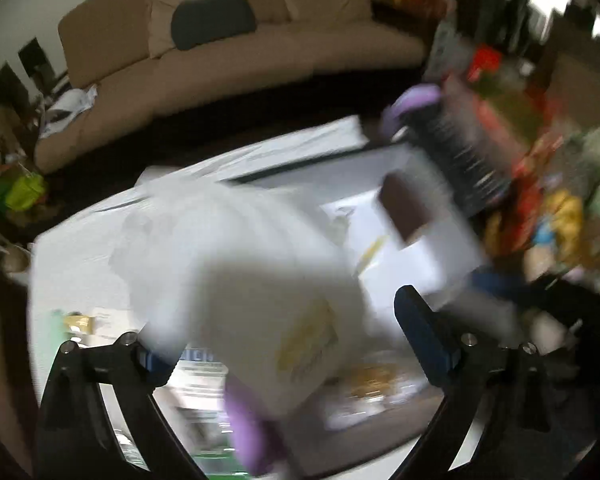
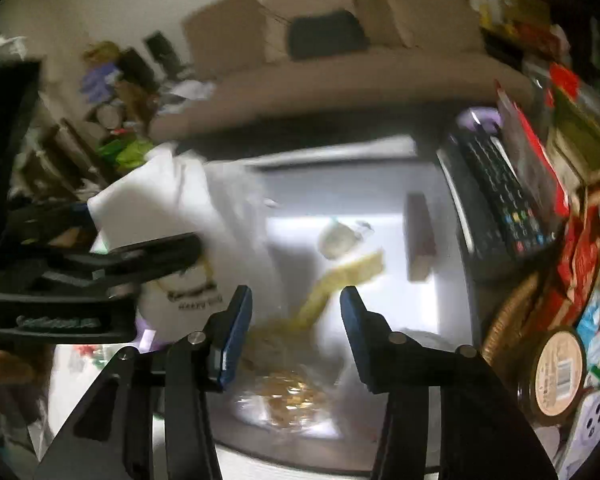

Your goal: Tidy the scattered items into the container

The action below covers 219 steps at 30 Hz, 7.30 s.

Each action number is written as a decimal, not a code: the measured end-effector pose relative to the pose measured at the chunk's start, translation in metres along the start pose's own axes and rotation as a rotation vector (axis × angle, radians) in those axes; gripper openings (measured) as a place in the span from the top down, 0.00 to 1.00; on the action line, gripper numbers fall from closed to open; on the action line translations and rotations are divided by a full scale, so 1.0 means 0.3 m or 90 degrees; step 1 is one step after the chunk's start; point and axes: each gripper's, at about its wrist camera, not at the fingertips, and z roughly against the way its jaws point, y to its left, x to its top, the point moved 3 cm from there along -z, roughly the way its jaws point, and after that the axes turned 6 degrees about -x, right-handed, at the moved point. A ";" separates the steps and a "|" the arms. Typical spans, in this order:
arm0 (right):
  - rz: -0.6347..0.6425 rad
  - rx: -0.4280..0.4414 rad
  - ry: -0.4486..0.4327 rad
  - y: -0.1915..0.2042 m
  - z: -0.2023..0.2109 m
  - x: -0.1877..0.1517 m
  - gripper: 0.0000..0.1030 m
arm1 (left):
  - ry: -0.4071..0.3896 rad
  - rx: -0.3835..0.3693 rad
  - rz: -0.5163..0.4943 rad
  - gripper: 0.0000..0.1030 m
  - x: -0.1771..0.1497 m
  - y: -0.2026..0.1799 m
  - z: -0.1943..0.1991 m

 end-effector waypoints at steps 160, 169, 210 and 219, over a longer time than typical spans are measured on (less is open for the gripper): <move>-0.035 -0.189 0.026 -0.322 -0.318 0.210 0.47 | 0.100 -0.217 0.260 0.40 -0.023 0.120 -0.345; -0.033 -0.149 0.005 -0.314 -0.143 0.189 0.47 | 0.059 -0.220 0.253 0.20 -0.042 0.140 -0.151; 0.215 -0.004 0.059 0.968 -0.566 -0.212 0.22 | -0.204 -0.152 0.556 0.00 -1.044 1.041 0.258; 0.154 0.101 0.109 0.954 -0.680 -0.239 0.41 | -0.181 -0.193 0.550 0.00 -1.013 1.014 0.215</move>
